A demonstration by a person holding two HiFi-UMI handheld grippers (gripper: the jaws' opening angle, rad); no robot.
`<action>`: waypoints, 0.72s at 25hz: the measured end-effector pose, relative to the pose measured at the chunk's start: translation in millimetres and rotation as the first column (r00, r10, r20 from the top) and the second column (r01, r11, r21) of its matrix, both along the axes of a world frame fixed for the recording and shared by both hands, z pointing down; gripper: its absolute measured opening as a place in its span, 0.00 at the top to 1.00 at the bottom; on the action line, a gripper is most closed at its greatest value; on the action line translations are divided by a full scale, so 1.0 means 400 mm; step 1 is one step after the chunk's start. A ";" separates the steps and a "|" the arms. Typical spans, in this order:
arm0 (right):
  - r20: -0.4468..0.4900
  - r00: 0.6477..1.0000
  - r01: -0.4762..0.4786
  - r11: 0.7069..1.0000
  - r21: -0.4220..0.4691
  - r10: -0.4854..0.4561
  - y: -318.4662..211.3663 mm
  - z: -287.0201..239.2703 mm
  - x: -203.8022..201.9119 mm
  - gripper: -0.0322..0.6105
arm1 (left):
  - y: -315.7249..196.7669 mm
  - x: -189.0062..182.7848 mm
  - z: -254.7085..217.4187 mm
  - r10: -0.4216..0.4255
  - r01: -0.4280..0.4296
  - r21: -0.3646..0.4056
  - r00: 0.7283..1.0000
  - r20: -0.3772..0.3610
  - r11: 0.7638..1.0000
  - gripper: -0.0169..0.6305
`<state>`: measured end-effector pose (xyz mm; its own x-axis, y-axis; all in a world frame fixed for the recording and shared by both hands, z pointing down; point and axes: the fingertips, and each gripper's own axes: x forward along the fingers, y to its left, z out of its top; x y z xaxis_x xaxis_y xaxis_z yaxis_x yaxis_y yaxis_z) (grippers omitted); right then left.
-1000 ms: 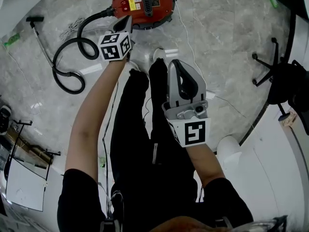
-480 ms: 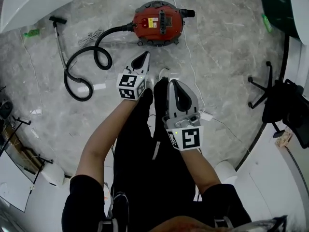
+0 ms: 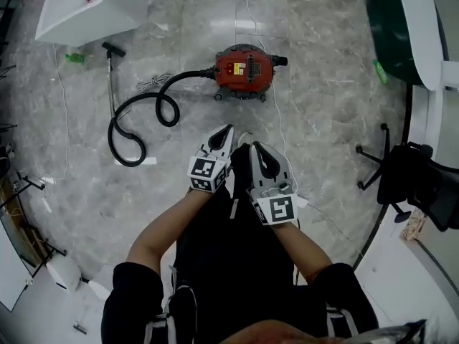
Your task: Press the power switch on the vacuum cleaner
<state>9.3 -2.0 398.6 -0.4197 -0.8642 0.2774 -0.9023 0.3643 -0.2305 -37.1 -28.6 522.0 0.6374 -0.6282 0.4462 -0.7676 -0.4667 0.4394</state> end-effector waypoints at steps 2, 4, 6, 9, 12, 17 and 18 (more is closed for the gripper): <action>0.003 1.000 0.010 1.000 0.015 -0.010 0.008 -0.047 -0.013 0.92 | 0.028 -0.008 -0.072 -0.008 0.008 0.002 1.000 -0.022 1.000 0.95; 0.017 1.000 -0.001 0.999 0.038 0.000 0.011 -0.099 -0.017 0.92 | 0.052 -0.028 -0.143 -0.029 0.030 0.027 0.999 -0.022 0.999 0.95; 0.031 1.000 -0.009 0.998 0.067 0.007 0.006 -0.153 -0.015 0.92 | 0.065 -0.048 -0.210 -0.045 0.046 0.071 0.999 -0.013 0.996 0.95; 0.034 0.999 -0.007 0.995 0.102 0.004 0.001 -0.227 -0.011 0.92 | 0.078 -0.074 -0.300 -0.052 0.051 0.148 0.999 0.004 0.988 0.95; 0.025 0.999 0.019 0.989 0.144 -0.022 0.003 -0.292 -0.019 0.92 | 0.075 -0.107 -0.392 -0.079 0.075 0.225 0.997 0.011 0.971 0.95; 0.026 0.996 0.078 0.978 0.195 -0.085 0.014 -0.375 -0.065 0.92 | 0.064 -0.148 -0.540 -0.159 0.167 0.361 0.986 -0.050 0.918 0.95; 0.022 0.995 0.092 0.974 0.209 -0.098 0.014 -0.390 -0.077 0.92 | 0.062 -0.155 -0.572 -0.175 0.183 0.400 0.983 -0.058 0.898 0.95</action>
<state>-21.5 3.6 242.5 -0.5084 -0.8572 0.0815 -0.8547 0.4909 -0.1689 -99.2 -3.7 293.3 0.5033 -0.8558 0.1198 -0.8479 -0.4624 0.2594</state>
